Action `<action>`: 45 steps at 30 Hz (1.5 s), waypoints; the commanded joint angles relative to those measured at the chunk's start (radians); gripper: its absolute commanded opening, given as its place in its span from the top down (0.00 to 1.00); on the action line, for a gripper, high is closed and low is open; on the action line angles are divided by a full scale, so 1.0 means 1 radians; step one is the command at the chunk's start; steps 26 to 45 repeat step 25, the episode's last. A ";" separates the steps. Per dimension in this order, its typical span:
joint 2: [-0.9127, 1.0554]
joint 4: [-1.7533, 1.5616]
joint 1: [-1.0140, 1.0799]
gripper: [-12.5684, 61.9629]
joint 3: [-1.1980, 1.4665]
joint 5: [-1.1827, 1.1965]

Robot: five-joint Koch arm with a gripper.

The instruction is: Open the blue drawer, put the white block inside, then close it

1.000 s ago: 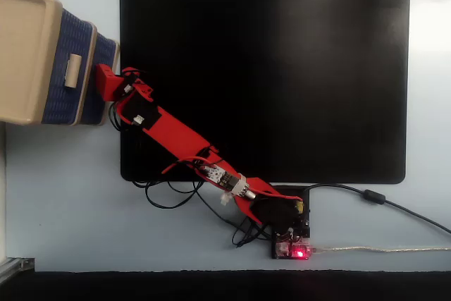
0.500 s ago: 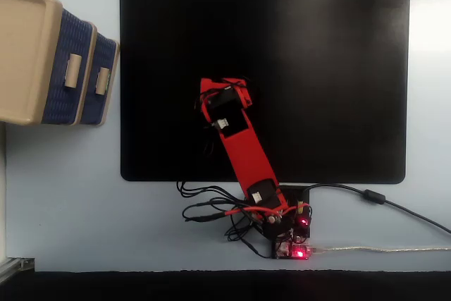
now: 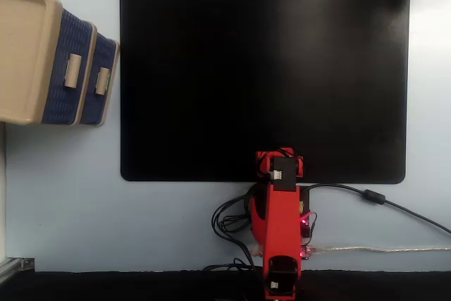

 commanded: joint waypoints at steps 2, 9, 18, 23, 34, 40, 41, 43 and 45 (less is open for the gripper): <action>0.135 -0.021 0.057 0.37 0.095 -0.014; 0.233 0.064 0.064 0.38 0.262 0.000; 0.232 0.075 0.071 0.37 0.264 -0.003; 0.232 0.075 0.071 0.37 0.264 -0.003; 0.232 0.075 0.071 0.37 0.264 -0.003; 0.232 0.075 0.071 0.37 0.264 -0.003; 0.232 0.075 0.071 0.37 0.264 -0.003; 0.232 0.075 0.071 0.37 0.264 -0.003; 0.232 0.075 0.071 0.37 0.264 -0.003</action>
